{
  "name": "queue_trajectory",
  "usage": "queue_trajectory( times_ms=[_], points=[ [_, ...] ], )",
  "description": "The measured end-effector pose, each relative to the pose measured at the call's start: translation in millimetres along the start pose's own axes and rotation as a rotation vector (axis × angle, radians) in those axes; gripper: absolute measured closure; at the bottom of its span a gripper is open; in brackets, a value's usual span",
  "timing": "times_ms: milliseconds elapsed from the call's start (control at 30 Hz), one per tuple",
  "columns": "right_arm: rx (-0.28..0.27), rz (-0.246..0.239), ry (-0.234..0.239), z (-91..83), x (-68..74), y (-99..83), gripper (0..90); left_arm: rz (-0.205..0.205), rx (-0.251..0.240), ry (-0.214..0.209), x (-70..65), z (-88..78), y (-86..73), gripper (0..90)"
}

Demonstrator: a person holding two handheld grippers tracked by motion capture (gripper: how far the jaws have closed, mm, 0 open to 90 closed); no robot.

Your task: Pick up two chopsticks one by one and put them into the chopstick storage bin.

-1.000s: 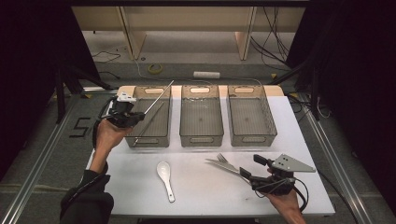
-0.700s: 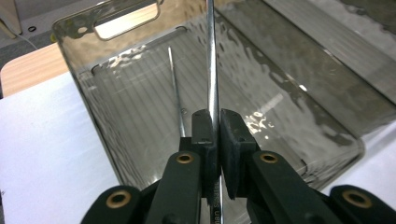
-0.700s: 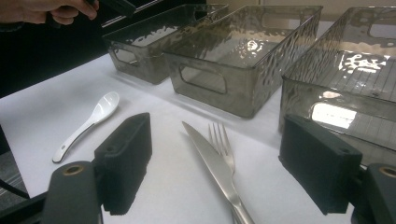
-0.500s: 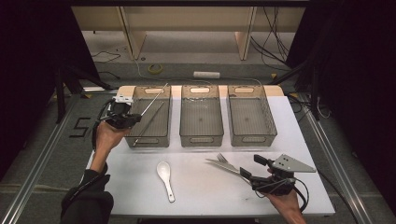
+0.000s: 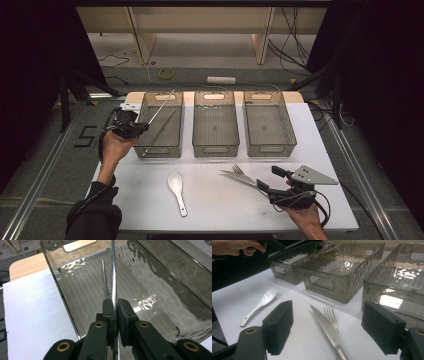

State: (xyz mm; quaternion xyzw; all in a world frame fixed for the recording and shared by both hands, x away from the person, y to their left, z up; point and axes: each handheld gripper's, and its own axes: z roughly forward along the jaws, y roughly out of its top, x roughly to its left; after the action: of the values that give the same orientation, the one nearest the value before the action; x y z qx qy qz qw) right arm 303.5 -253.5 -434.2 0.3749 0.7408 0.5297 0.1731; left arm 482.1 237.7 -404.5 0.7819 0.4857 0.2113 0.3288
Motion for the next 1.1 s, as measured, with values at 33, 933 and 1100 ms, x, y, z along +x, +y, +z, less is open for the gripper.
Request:
queue_trajectory(
  times_ms=[33, 933, 1100],
  points=[
    [0.000, -0.002, 0.000, 0.0, -0.1, 0.0, 26.1, 0.002, 0.006, 0.001, 0.5, 0.2, -0.3, 84.5],
    [-0.002, -0.004, 0.002, -0.8, 0.0, 0.2, 26.1, -0.106, 0.007, -0.065, -9.4, 0.5, 6.8, 31.6],
    [0.001, -0.005, 0.004, -1.2, 0.0, 0.4, 26.1, -0.110, 0.000, -0.104, -24.7, -14.2, 10.0, 25.3]
  ],
)
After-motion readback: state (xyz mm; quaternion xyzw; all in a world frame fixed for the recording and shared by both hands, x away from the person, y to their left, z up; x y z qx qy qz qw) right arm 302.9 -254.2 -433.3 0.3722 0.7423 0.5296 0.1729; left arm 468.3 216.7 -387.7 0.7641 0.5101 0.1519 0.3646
